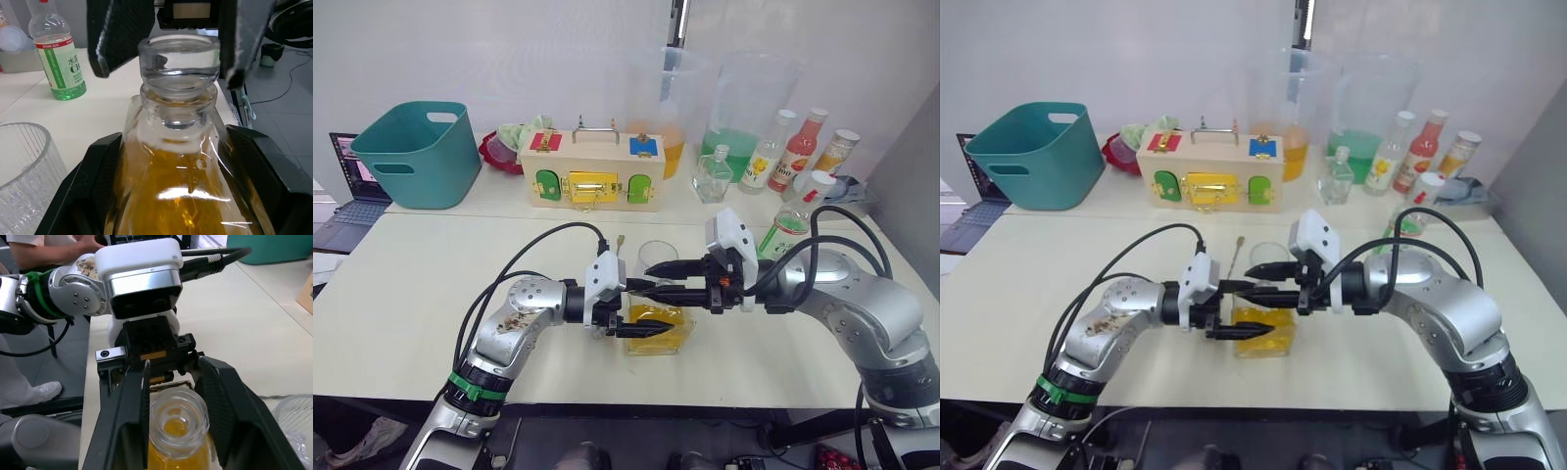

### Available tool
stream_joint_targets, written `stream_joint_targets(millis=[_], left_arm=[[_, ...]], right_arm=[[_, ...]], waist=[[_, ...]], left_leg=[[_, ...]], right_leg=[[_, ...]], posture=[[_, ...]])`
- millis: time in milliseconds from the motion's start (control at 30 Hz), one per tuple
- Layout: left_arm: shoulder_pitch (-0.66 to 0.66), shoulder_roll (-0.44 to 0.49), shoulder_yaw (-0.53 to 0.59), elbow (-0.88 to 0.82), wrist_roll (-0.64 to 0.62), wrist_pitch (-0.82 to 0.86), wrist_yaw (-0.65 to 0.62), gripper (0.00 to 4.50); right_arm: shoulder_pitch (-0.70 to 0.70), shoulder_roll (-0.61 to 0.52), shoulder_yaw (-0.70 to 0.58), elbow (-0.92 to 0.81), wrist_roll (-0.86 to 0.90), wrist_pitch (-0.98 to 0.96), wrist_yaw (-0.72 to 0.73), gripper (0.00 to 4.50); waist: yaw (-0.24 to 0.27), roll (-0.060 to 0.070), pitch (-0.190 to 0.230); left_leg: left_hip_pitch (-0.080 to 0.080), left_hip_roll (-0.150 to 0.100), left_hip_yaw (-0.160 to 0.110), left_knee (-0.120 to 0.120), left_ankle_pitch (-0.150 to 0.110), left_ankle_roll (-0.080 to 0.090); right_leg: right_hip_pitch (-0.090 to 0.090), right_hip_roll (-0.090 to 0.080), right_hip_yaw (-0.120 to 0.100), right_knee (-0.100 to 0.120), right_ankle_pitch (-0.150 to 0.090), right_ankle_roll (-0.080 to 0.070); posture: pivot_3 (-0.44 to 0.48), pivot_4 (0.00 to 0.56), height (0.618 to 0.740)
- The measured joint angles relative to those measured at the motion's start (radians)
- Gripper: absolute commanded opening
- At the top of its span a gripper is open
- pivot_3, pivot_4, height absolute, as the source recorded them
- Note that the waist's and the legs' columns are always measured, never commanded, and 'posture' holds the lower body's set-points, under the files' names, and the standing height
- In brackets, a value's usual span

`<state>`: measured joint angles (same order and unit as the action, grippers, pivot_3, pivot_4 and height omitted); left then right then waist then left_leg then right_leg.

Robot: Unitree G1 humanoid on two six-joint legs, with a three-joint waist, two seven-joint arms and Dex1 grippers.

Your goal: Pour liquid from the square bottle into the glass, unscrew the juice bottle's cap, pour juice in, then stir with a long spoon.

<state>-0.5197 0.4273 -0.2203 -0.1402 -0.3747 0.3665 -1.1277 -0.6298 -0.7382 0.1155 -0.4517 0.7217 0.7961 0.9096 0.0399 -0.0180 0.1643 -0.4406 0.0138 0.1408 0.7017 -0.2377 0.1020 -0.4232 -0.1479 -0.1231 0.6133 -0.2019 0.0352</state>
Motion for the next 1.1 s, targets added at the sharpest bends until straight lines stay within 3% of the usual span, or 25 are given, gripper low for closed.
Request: stream_joint_targets(millis=[233,300,467,500,867,967,1100], left_arm=[[0.000,-0.001,-0.001,0.000,0.006,-0.004,0.000,2.78],[0.000,-0.001,-0.002,0.000,0.007,-0.006,0.000,2.78],[0.000,0.000,-0.002,0.001,0.012,-0.012,0.000,2.78],[0.000,0.000,-0.002,0.001,0.013,-0.013,0.000,2.78],[0.000,-0.001,-0.002,0.006,0.015,-0.019,0.000,2.78],[0.000,-0.002,-0.002,0.010,0.015,-0.024,0.000,2.78],[0.000,-0.002,-0.002,0.014,0.015,-0.032,-0.001,2.78]], right_arm=[[0.007,0.000,0.001,-0.003,-0.024,-0.024,0.017,1.03],[0.008,0.000,0.001,-0.003,-0.031,-0.031,0.025,2.08],[0.027,0.004,0.001,0.009,-0.034,-0.026,0.041,3.77],[0.027,0.004,0.001,0.009,-0.043,-0.034,0.044,3.84],[0.027,0.019,0.000,0.009,-0.070,-0.066,0.051,3.84],[0.028,0.019,0.000,0.009,-0.070,-0.062,0.050,3.09],[0.047,0.021,-0.002,0.009,-0.071,-0.062,0.048,1.72]], waist=[[0.000,0.000,0.000],[0.000,0.000,0.000],[-0.001,0.000,0.000],[-0.001,0.000,0.000],[-0.001,0.000,0.000],[-0.001,0.000,0.000],[-0.001,0.000,0.000]], left_leg=[[0.000,0.000,0.000,0.000,0.000,0.000],[0.000,0.000,0.000,0.000,0.000,0.000],[0.000,0.000,0.000,0.000,0.000,0.000],[0.000,0.000,0.000,0.000,0.000,0.000],[0.000,0.000,0.000,0.000,0.000,0.000],[0.000,0.000,0.000,0.000,0.000,0.000],[0.000,0.000,0.000,0.000,0.000,0.000]], right_leg=[[0.000,0.000,0.000,0.000,0.000,0.000],[0.000,0.000,0.000,0.000,0.000,0.000],[0.000,0.000,0.000,0.000,0.000,0.000],[0.000,0.000,0.000,0.000,0.000,0.000],[0.000,0.000,0.000,0.000,0.000,0.000],[0.000,0.000,0.000,0.000,0.000,0.000],[0.000,0.000,0.000,0.000,0.000,0.000]], posture=[[0.000,0.150,0.733],[0.000,0.150,0.733],[0.000,0.150,0.733],[0.000,0.150,0.733],[0.000,0.150,0.733],[0.000,0.150,0.733],[0.000,0.150,0.733]])
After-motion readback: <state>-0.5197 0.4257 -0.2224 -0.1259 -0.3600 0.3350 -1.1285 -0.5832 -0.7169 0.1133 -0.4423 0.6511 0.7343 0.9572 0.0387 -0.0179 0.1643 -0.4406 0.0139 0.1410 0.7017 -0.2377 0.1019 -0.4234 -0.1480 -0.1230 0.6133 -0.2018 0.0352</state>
